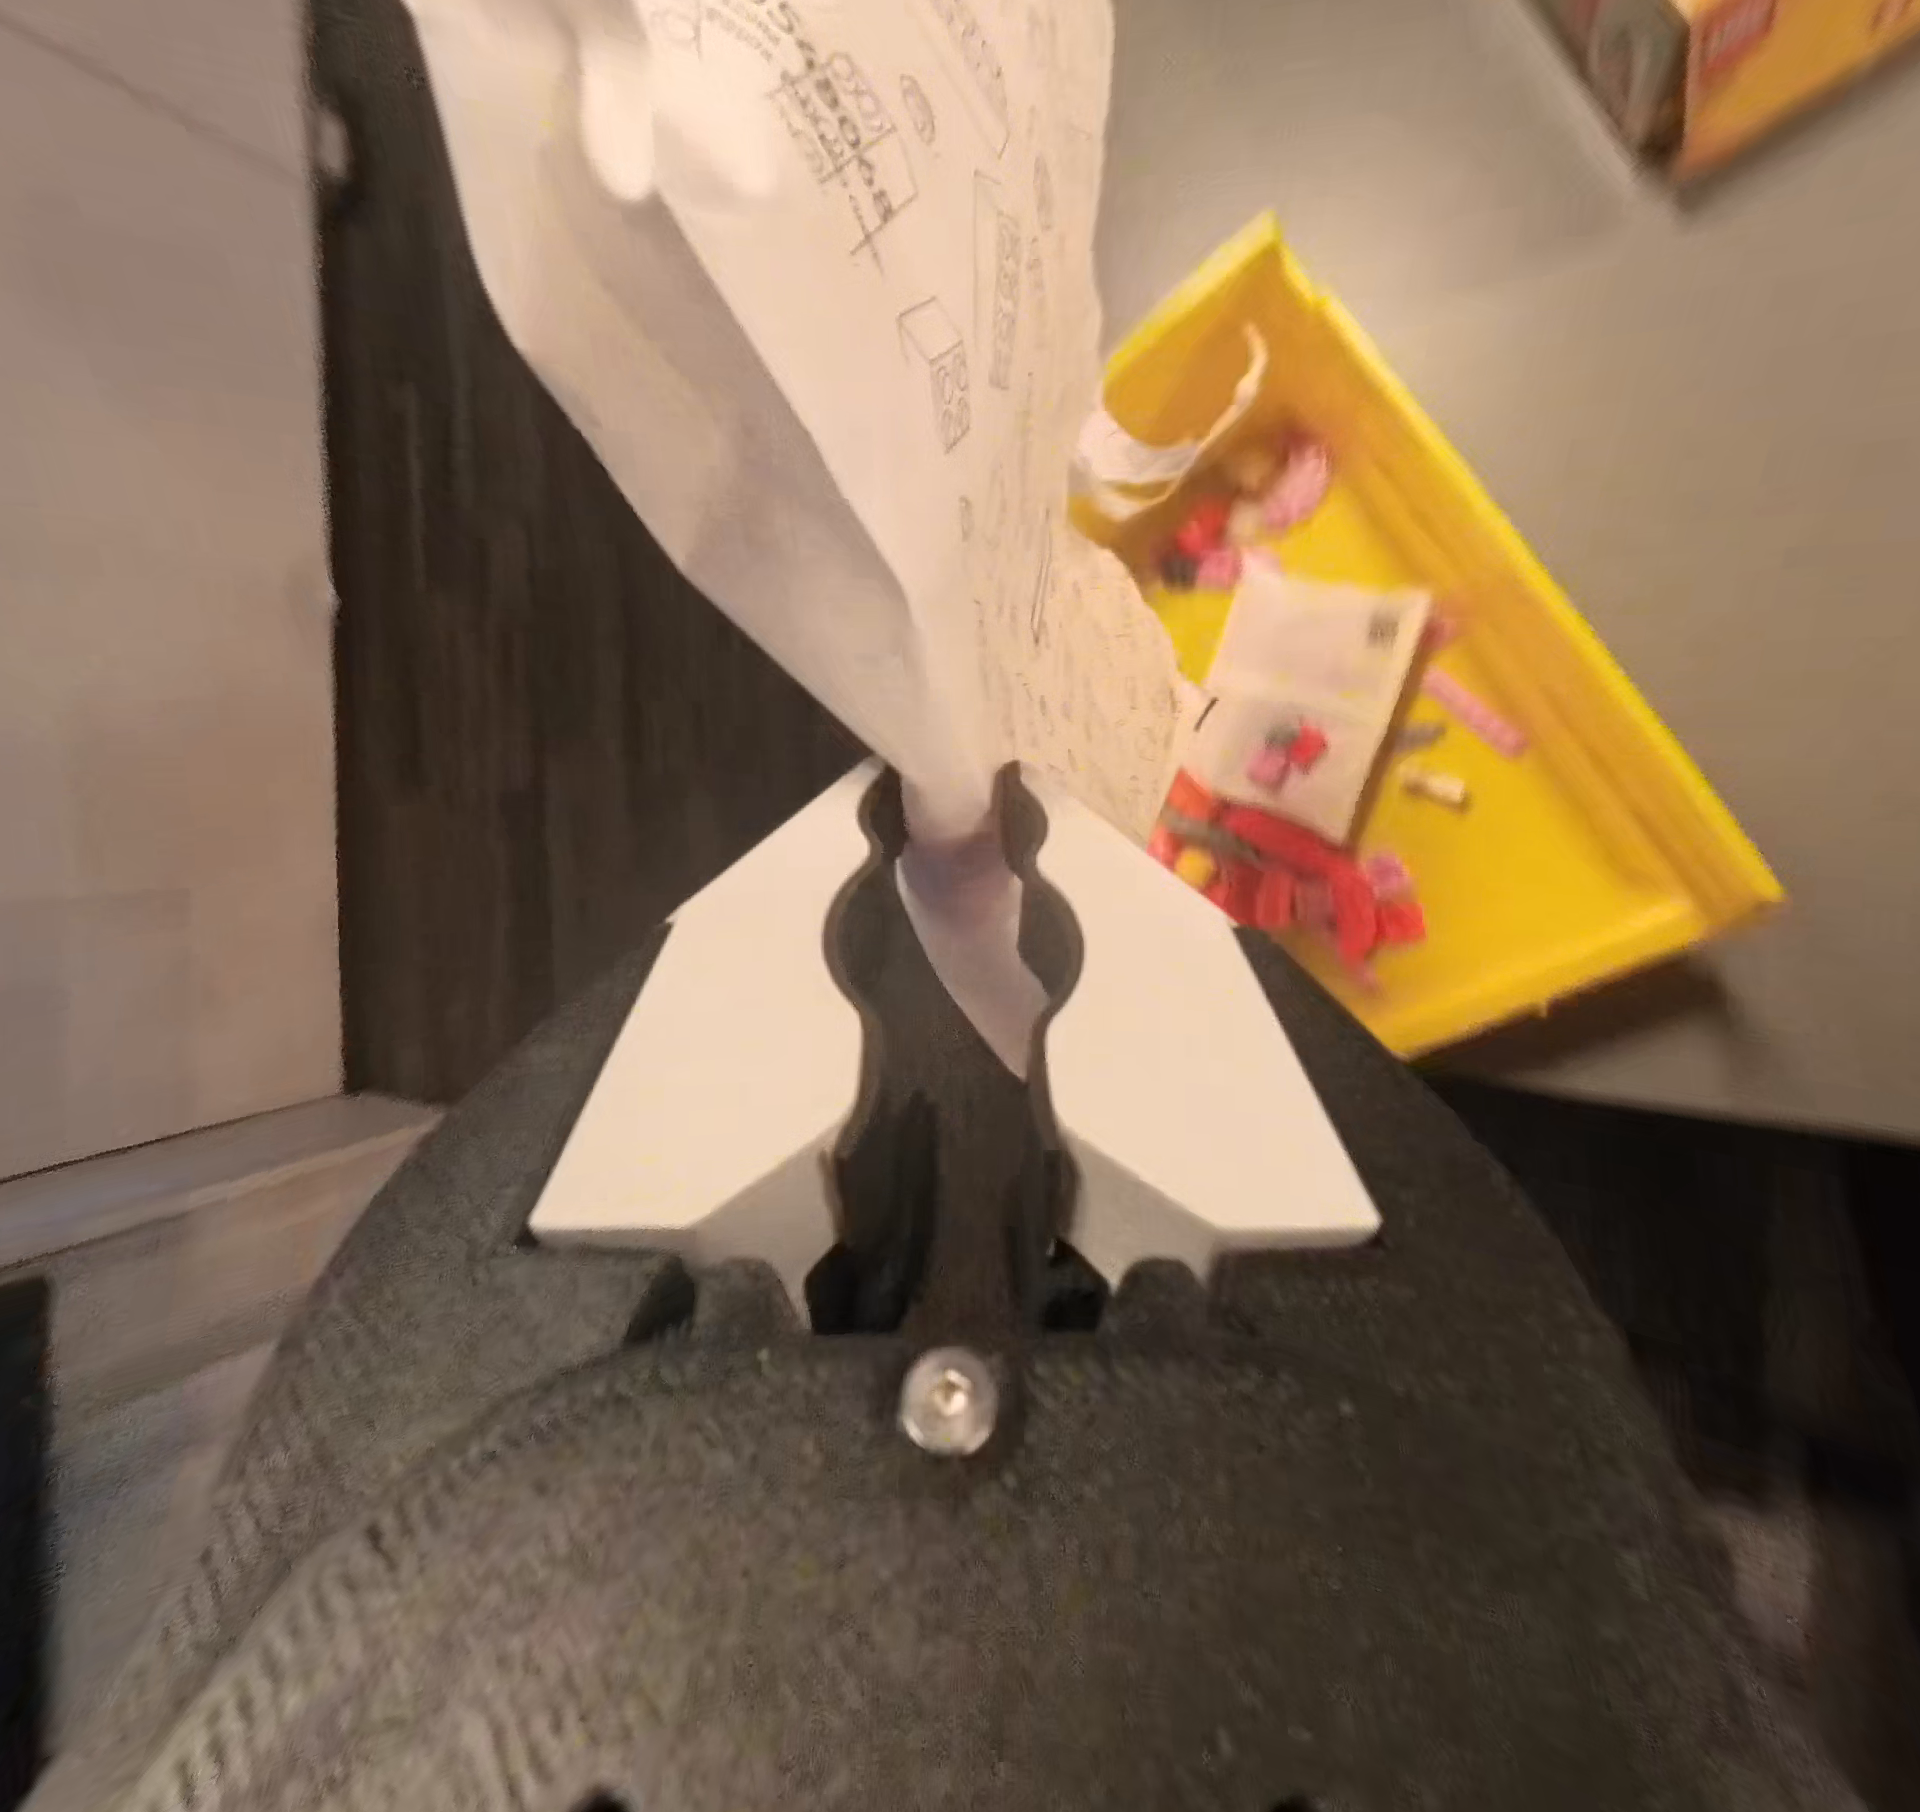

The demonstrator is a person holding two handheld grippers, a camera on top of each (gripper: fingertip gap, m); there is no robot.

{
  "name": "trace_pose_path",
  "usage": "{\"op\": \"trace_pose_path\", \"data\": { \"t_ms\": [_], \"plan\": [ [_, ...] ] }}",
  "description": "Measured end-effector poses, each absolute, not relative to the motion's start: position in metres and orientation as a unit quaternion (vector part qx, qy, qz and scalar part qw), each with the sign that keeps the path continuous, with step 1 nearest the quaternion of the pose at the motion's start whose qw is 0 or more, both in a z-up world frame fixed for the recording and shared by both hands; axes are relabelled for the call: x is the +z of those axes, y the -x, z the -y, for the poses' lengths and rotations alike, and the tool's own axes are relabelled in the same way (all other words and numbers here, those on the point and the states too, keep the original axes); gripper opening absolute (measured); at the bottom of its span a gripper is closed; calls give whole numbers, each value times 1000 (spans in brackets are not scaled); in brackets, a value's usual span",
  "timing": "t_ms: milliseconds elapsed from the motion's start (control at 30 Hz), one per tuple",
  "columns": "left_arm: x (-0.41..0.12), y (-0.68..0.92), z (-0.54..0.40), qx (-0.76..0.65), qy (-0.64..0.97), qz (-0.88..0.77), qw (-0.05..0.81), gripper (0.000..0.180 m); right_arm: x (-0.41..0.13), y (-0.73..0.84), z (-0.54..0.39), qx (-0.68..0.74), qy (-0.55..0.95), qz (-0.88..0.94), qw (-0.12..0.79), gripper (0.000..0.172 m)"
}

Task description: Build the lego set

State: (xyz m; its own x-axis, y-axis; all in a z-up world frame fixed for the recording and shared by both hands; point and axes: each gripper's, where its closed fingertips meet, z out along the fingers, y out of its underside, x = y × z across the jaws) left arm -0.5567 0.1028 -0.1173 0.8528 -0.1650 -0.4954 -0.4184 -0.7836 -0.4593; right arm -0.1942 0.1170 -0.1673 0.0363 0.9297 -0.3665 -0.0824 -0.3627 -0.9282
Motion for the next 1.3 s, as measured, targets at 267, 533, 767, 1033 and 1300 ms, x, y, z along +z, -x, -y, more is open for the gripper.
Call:
{"op": "trace_pose_path", "data": {
  "t_ms": [267,533,767,1033,1300],
  "plan": [
    [-47,474,-45,-19,702,-140,698,18,-161,224,-94,621,531,385,429,66],
    [-88,379,26,-298,461,-16,836,18,-134,253,-44,725,443,347,397,80],
    [-142,326,22,-408,419,29,810,18,-130,245,-35,730,423,370,388,33],
    [-155,324,15,-429,443,21,787,74,-134,215,-49,747,406,398,345,0],
    [-136,352,36,-421,443,-11,791,53,-142,196,-52,771,398,413,278,0]
  ]
}}
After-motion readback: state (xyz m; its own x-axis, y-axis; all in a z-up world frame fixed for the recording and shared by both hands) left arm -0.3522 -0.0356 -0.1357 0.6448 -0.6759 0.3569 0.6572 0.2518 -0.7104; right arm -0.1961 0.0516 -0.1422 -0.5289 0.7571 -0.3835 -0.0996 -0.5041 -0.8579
